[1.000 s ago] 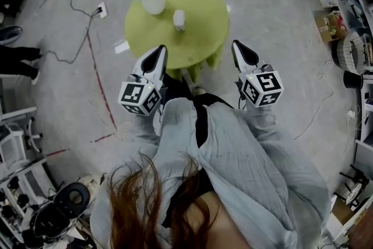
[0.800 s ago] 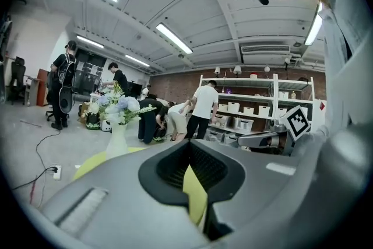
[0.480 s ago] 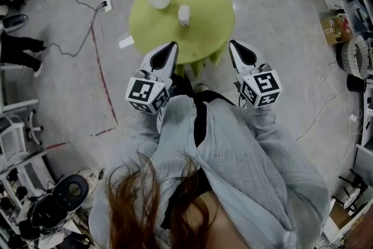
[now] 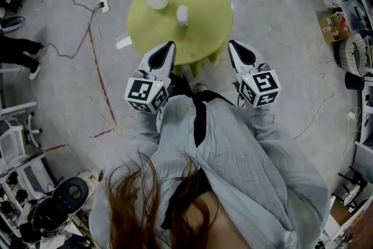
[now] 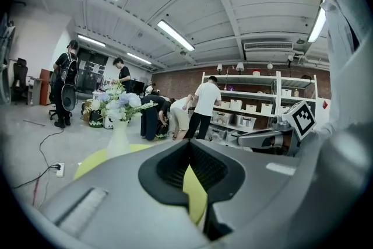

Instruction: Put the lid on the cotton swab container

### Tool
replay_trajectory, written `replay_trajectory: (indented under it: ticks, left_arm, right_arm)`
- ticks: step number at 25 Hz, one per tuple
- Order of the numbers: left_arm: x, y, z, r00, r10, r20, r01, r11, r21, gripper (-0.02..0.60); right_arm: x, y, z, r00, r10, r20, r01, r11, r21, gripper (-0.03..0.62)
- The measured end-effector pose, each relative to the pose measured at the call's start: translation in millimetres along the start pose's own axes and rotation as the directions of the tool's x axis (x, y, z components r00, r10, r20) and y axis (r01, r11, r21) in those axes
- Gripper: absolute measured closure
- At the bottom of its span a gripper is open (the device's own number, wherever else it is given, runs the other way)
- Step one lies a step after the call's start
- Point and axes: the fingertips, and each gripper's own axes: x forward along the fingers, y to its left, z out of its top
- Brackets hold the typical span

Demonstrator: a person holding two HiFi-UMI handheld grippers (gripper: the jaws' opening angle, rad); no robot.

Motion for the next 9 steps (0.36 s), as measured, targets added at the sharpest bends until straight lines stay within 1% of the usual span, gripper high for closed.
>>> replay_trajectory:
  ticks: [9]
  left_arm:
    - [0.9, 6.6, -3.8, 1.0, 0.003, -0.016, -0.003, 1.0, 0.012, 0.561]
  right_arm:
    - [3.3, 4.2, -5.3, 1.0, 0.008, -0.023, -0.008, 1.0, 0.0, 0.592]
